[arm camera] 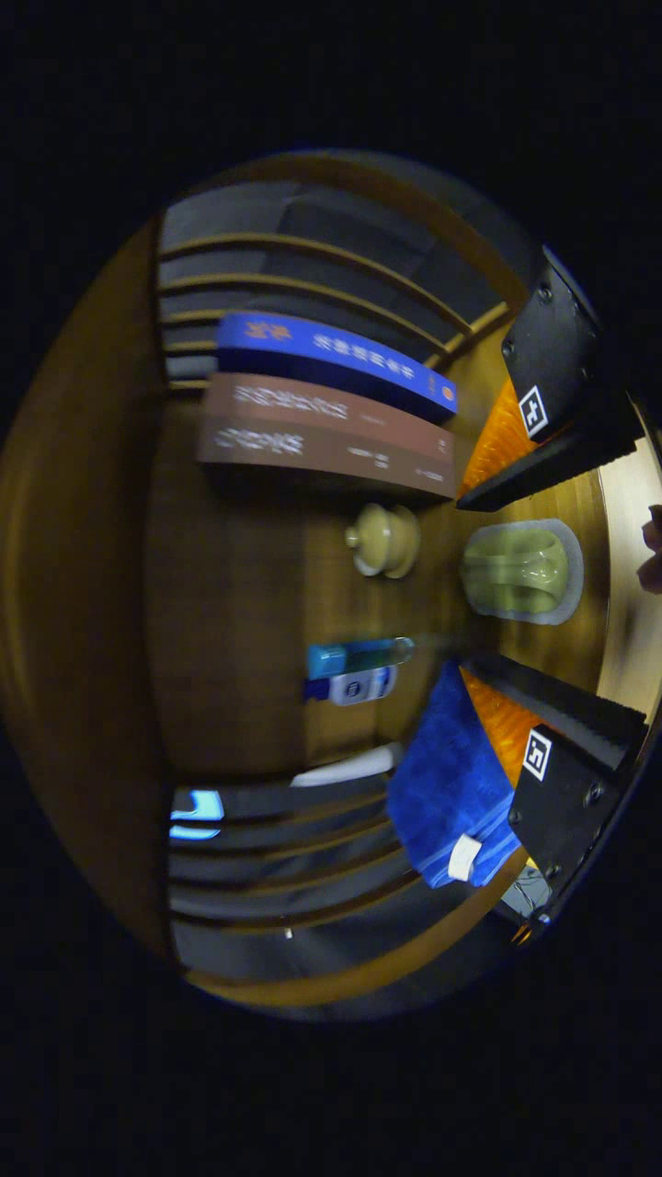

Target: Pull open the drawer, take out the items inside it, and place them on the countertop above the cabinet.

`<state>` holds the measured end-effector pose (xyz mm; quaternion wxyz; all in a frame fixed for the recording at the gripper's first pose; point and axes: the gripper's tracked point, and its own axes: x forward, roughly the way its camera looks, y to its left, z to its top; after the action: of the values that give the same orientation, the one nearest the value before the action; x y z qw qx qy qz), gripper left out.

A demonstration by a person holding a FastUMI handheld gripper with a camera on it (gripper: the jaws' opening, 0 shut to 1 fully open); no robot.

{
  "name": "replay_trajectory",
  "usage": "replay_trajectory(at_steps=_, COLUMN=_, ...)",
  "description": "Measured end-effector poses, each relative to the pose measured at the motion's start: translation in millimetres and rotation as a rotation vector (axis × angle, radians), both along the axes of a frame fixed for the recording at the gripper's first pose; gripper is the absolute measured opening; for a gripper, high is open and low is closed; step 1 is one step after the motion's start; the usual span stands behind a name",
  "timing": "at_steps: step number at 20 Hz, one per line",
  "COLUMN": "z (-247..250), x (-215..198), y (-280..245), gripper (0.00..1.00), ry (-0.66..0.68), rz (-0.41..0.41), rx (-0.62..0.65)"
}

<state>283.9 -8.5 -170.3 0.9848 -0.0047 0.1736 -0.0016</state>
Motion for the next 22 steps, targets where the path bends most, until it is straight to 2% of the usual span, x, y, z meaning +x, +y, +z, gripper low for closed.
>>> replay_trajectory(at_steps=3, z=65, x=-44, y=0, gripper=0.99, ry=-0.259, rz=-0.003, rx=0.035)
replay_trajectory(at_steps=5, z=104, x=-78, y=-23, gripper=0.98, ry=-0.513, rz=-0.08, rx=0.003)
replay_trajectory(at_steps=6, z=115, x=-93, y=-38, gripper=0.98, ry=-0.578, rz=-0.145, rx=0.007)
replay_trajectory(at_steps=7, z=116, x=-113, y=-34, gripper=0.98, ry=-0.608, rz=-0.124, rx=0.018)
replay_trajectory(at_steps=9, z=107, x=-158, y=-21, gripper=0.98, ry=-0.59, rz=-0.073, rx=0.022)
replay_trajectory(at_steps=13, z=87, x=-215, y=-35, gripper=0.99, ry=-0.579, rz=-0.104, rx=-0.029)
replay_trajectory(at_steps=17, z=41, x=-247, y=-24, gripper=0.99, ry=-0.52, rz=-0.078, rx=-0.027)
replay_trajectory(at_steps=22, z=-44, x=-271, y=-12, gripper=0.99, ry=-0.357, rz=-0.038, rx=-0.006)
